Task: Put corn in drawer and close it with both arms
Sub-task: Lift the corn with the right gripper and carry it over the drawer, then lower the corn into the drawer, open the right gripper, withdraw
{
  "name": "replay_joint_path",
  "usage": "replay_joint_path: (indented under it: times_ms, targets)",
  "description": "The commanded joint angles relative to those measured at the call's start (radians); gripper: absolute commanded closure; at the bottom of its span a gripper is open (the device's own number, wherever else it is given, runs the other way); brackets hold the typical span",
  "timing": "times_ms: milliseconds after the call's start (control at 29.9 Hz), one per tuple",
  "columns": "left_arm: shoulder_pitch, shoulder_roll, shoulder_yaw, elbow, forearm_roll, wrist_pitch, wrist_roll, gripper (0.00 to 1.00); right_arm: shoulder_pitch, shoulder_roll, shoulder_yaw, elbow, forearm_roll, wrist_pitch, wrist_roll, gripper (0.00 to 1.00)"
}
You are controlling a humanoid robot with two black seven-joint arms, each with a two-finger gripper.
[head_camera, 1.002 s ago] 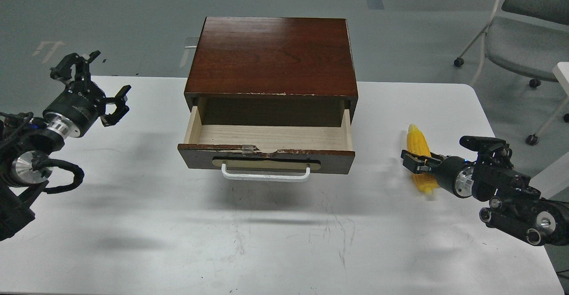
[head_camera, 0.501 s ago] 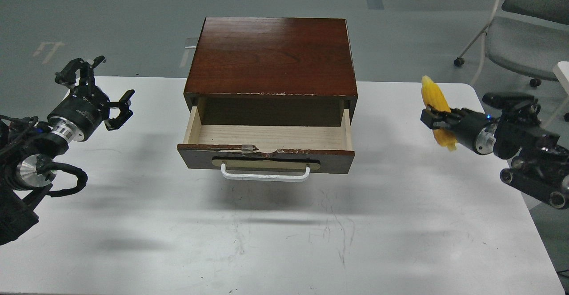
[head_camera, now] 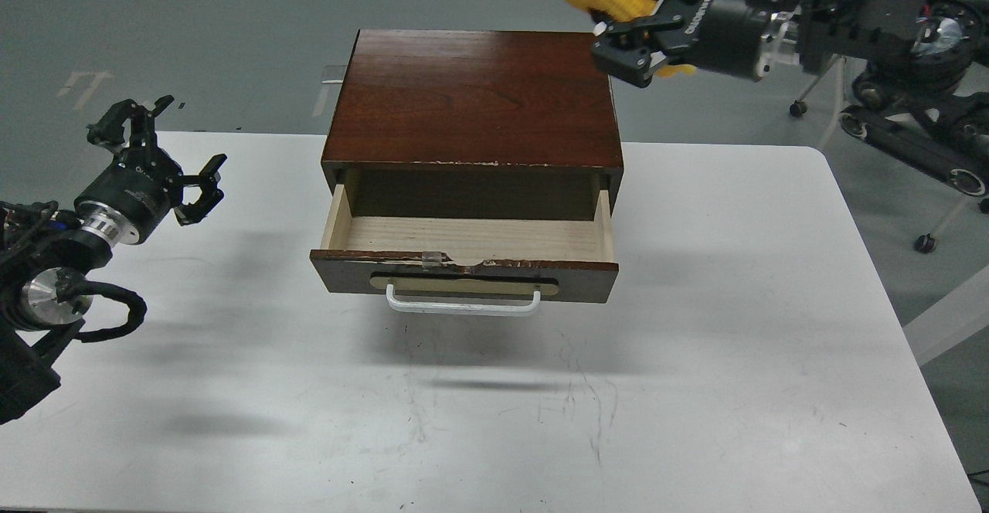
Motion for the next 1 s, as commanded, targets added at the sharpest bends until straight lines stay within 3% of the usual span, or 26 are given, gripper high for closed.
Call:
replay_joint_path:
  times_ms: [0,134,267,401,568,601,668,735,969]
  targets:
    - [-0.002,-0.002,0.0,0.0,0.0,0.0,0.0,0.02,0.008,0.079,-0.056,0.037,-0.009,0.001,0.018,1.0]
    - [-0.002,-0.002,0.0,0.0,0.0,0.0,0.0,0.02,-0.001,0.167,-0.105,0.028,-0.009,0.001,0.018,1.0]
    - [-0.002,-0.001,-0.002,0.0,0.0,0.0,0.0,0.02,-0.016,0.222,-0.116,-0.029,-0.009,0.001,0.018,0.94]
    - [-0.002,0.01,-0.002,0.0,0.0,0.0,-0.002,0.02,-0.047,0.24,-0.116,-0.055,-0.009,0.001,0.018,0.75]
    - [0.001,0.027,-0.002,0.0,0.0,0.0,-0.002,0.02,-0.07,0.256,-0.116,-0.067,-0.007,0.001,0.018,0.28]
    - [0.001,0.027,-0.002,0.0,0.0,0.0,-0.002,0.02,-0.07,0.256,-0.116,-0.067,-0.007,0.001,0.018,0.28]
    - [0.005,0.033,-0.002,0.0,0.0,0.0,-0.002,0.02,-0.07,0.26,-0.116,-0.067,-0.007,0.001,0.018,0.13]
    - [0.006,0.035,-0.002,0.0,0.0,0.0,-0.002,0.02,-0.07,0.26,-0.116,-0.067,-0.006,0.001,0.018,0.07]
    - [0.008,0.035,-0.002,0.0,0.0,0.0,-0.002,0.02,-0.071,0.26,-0.116,-0.066,-0.006,0.001,0.018,0.02]
